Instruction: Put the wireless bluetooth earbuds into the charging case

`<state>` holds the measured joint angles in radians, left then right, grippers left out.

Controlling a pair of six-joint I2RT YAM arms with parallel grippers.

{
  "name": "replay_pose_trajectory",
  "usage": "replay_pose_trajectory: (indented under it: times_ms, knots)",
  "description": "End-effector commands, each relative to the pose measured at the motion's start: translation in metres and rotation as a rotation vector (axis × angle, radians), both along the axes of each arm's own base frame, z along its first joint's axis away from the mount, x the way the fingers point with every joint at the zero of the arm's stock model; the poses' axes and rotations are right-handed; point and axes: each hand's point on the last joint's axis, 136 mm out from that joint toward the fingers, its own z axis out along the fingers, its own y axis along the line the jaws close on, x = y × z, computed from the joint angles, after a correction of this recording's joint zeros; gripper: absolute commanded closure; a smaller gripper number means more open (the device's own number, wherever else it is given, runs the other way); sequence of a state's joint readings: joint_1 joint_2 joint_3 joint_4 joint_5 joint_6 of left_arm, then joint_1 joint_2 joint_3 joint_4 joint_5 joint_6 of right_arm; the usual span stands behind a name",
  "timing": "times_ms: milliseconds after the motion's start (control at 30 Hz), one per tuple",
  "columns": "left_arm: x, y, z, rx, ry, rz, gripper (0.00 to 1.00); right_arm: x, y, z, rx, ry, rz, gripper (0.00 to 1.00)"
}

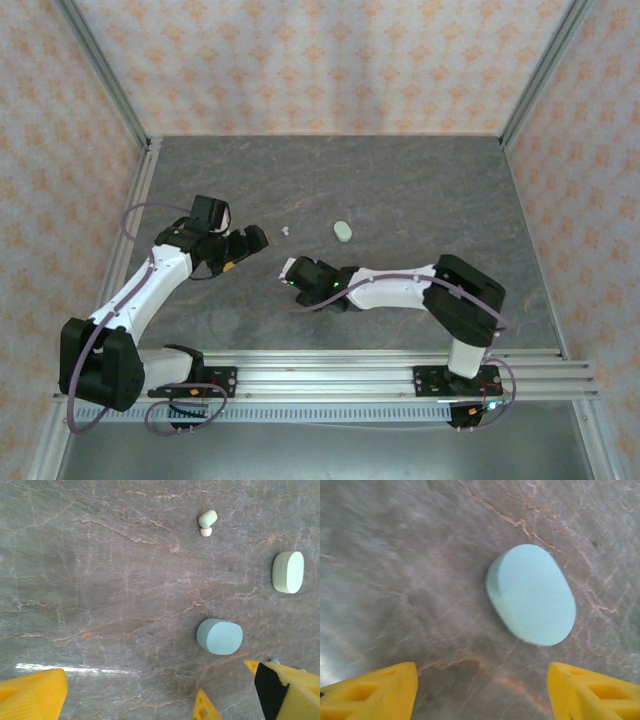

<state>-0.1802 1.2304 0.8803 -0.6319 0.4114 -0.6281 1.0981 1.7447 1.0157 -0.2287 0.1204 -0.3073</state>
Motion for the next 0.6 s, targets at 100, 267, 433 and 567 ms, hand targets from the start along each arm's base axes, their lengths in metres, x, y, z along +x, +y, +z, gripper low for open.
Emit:
replay_pose_trajectory:
  times_ms: [100,267,433,567]
  knots:
    - [-0.002,0.011,0.009,0.069,-0.063,-0.035,0.03,-0.020,-0.001,0.047,0.271,0.289,-0.129,0.30]
    - [-0.001,0.007,0.022,0.075,-0.173,-0.108,0.04,0.008,-0.011,0.049,0.333,0.340,-0.270,0.29]
    - [-0.005,-0.005,0.030,0.015,-0.264,-0.167,0.01,0.018,-0.012,0.017,0.153,0.372,-0.302,0.31]
    - [-0.010,-0.011,0.035,-0.008,-0.352,-0.215,0.00,0.019,-0.002,0.006,0.109,0.406,-0.218,0.31]
